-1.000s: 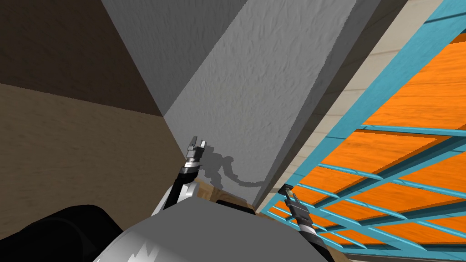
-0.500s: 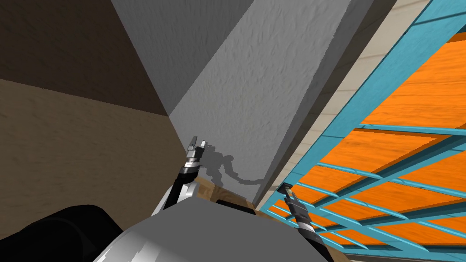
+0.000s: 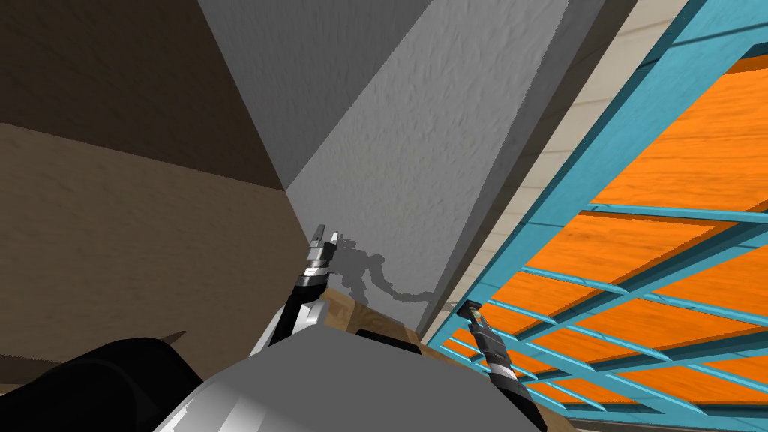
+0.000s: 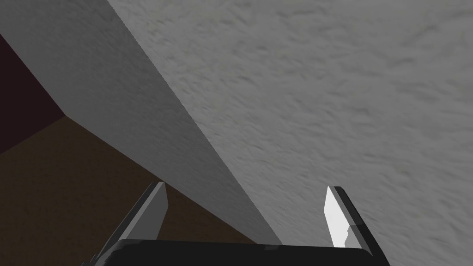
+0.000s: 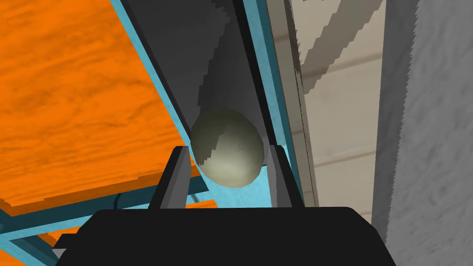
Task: Pull the door open
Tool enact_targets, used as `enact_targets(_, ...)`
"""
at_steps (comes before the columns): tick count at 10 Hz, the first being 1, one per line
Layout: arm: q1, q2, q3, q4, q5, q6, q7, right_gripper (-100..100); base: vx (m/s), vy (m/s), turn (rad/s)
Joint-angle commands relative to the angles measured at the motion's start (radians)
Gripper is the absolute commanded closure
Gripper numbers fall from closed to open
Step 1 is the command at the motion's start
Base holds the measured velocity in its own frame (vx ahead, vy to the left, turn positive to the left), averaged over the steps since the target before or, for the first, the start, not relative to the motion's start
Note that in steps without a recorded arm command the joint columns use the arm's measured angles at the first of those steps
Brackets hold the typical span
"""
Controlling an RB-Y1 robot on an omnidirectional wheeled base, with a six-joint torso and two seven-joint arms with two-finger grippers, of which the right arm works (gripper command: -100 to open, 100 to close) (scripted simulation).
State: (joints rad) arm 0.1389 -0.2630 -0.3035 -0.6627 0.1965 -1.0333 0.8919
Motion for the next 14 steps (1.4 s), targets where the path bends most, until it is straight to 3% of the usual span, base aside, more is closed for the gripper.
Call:
enact_targets(1, -0.002, 0.000, 0.008, 0.002, -0.015, 0.002, -0.043, 100, -0.047, -0.018, 0.044)
enact_targets(7, -0.017, -0.001, 0.041, 0.004, -0.077, 0.013, -0.210, 100, -0.052, -0.019, 0.052)
enact_targets(14, -0.027, -0.003, 0.066, 0.006, -0.124, 0.021, -0.357, 100, -0.035, -0.014, 0.035)
